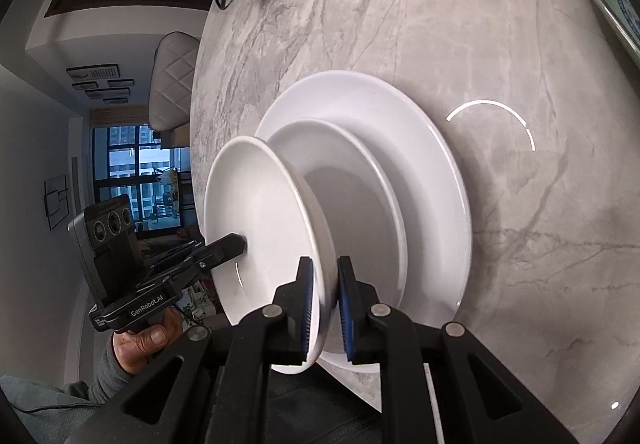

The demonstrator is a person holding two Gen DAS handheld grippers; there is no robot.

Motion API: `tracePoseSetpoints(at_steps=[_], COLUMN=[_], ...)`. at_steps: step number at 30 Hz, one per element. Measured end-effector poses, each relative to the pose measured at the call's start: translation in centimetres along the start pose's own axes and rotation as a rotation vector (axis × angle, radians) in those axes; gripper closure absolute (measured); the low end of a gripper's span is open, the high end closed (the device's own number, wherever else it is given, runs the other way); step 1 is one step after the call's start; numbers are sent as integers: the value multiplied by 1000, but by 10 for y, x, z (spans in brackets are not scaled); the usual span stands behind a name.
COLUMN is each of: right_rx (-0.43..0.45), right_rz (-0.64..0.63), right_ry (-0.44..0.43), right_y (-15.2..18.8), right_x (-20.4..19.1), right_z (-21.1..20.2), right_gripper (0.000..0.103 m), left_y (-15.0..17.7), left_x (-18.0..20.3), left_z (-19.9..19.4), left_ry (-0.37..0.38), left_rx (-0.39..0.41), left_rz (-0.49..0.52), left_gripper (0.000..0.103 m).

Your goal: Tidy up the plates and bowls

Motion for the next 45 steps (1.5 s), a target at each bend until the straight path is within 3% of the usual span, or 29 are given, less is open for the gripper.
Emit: tracePoseSetpoints(at_steps=[17, 28, 30, 33, 35, 38, 45], right_rx=[35, 58, 65, 72, 75, 80, 98], right_rz=[6, -83, -100, -102, -99, -107, -87], right_ry=[89, 220, 237, 253, 258, 279, 289], right_y=[-3, -6, -7, -8, -7, -6, -6], right_x=[10, 0, 0, 1, 2, 0, 0], right_z=[12, 21, 21, 20, 19, 20, 20], right_gripper=[87, 86, 87, 90, 90, 89, 90], left_y=[-10, -11, -11, -11, -9, -7, -8], left_x=[-1, -4, -5, -1, 6, 18, 16], left_z=[24, 28, 27, 26, 25, 27, 19], left_ry=[-24, -56, -41, -9, 17, 18, 75], left_rx=[-48, -53, -53, -63, -70, -80, -78], left_rz=[47, 53, 51, 67, 92, 139, 102], left_gripper=[92, 87, 84, 72, 51, 35, 33])
Point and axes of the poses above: each gripper's, at about its wrist camera, not at the fingertips, and z roughly the way its jaws point, x to its right, y to its underside, the point moved 7 cm from there along z, roughly the way its jaws point, and after that the axes turned 7 degrees about y, right-handed, at the moved point
